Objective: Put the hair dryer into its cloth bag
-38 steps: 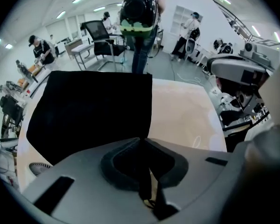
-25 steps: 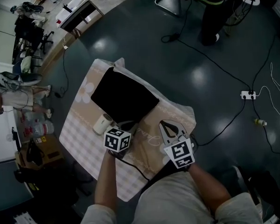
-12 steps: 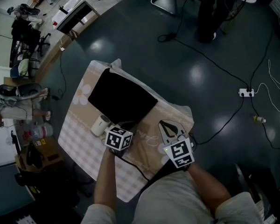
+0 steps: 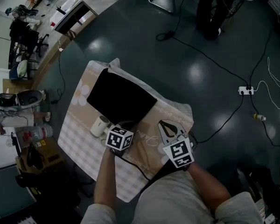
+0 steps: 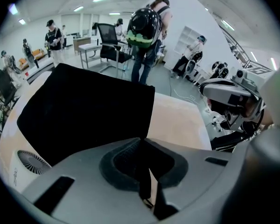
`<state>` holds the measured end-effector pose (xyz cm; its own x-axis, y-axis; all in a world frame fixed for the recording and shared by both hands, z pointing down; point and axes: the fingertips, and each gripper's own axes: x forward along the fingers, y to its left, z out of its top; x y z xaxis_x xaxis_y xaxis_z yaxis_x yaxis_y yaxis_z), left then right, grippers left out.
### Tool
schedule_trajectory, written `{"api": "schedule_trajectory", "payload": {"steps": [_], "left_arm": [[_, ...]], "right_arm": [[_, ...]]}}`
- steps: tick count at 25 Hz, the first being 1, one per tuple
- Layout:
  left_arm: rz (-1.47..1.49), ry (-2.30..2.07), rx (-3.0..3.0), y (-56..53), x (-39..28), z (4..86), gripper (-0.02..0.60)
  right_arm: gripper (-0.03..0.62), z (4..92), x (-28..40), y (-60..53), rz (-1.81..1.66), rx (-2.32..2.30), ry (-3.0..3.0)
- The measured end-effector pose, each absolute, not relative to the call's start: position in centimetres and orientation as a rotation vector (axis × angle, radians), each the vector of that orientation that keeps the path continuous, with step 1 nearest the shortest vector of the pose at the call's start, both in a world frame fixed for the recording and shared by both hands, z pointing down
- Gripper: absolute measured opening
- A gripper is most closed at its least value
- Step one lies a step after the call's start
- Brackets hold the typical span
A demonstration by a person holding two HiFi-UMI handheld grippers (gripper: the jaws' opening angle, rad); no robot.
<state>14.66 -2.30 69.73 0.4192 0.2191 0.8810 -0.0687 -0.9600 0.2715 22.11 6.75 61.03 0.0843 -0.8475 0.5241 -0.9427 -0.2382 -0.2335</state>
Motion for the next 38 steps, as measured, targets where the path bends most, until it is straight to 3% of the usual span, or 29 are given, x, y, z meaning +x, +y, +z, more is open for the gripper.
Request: {"api": "schedule_trajectory", "payload": {"steps": [23, 38], "left_arm": [[1.471, 0.070, 2.393, -3.0, 15.0, 69.2, 0.018], [0.951, -0.473, 2.502, -10.3, 12.5, 57.1, 0.015]], "right_arm": [[0.015, 62.7, 21.0, 5.8, 0.888, 2.087, -1.864], [0.015, 60.3, 19.2, 2.6, 0.797, 1.982, -2.001]]}}
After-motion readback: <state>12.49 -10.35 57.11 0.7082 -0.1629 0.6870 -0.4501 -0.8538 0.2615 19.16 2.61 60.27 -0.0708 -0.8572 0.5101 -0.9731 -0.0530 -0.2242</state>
